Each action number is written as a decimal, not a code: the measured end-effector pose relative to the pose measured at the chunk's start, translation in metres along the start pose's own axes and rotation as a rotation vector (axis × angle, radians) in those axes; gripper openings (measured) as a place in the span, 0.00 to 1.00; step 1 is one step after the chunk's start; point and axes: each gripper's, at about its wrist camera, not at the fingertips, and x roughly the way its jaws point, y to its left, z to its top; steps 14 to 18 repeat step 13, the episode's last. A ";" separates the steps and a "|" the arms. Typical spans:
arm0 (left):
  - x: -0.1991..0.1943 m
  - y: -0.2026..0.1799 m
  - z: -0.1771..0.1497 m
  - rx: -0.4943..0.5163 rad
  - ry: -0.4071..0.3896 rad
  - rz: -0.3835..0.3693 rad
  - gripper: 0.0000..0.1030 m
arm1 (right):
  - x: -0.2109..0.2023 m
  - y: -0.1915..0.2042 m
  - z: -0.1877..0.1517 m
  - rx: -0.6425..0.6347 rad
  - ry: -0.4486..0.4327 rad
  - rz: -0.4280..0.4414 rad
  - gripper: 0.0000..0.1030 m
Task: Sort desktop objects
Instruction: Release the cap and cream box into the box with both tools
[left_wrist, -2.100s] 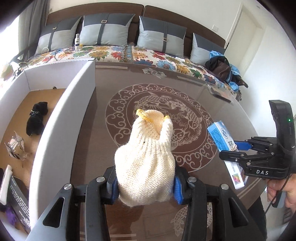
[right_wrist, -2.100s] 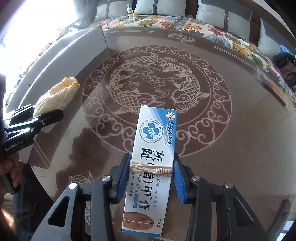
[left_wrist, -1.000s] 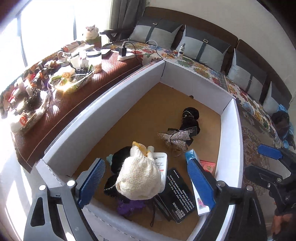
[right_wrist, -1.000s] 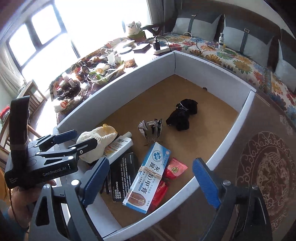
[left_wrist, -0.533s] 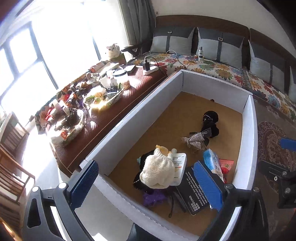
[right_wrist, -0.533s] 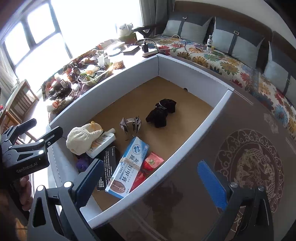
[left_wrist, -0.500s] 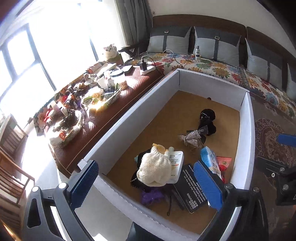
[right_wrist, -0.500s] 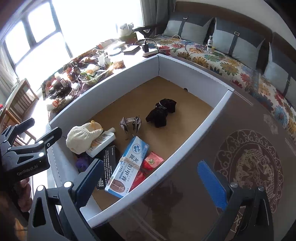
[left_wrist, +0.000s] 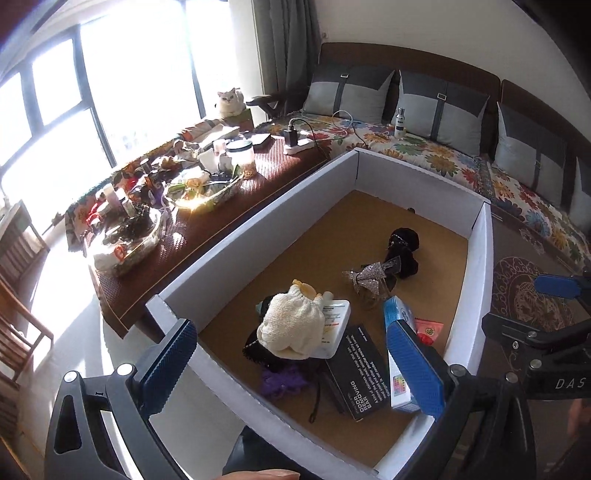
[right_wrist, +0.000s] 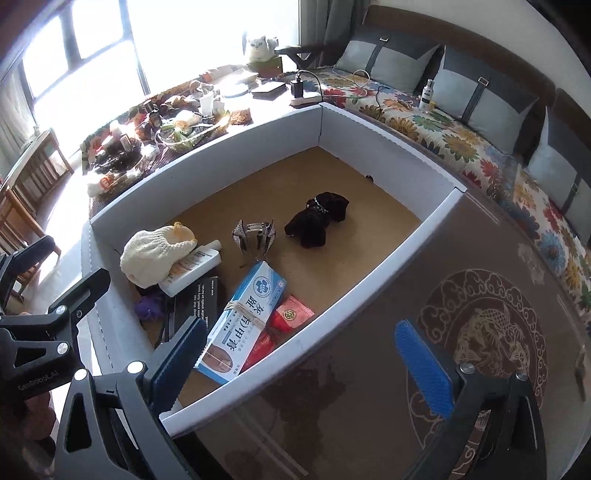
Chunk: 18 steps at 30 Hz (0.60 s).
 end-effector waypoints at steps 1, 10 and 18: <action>0.000 0.001 0.001 0.000 -0.001 -0.001 1.00 | 0.001 0.000 0.002 0.002 0.000 0.003 0.99; 0.006 0.011 -0.003 -0.054 0.022 -0.004 1.00 | 0.007 0.010 0.008 -0.015 0.004 0.012 0.99; 0.001 0.016 -0.007 -0.077 -0.018 0.033 1.00 | 0.008 0.010 0.007 -0.014 0.004 0.011 0.99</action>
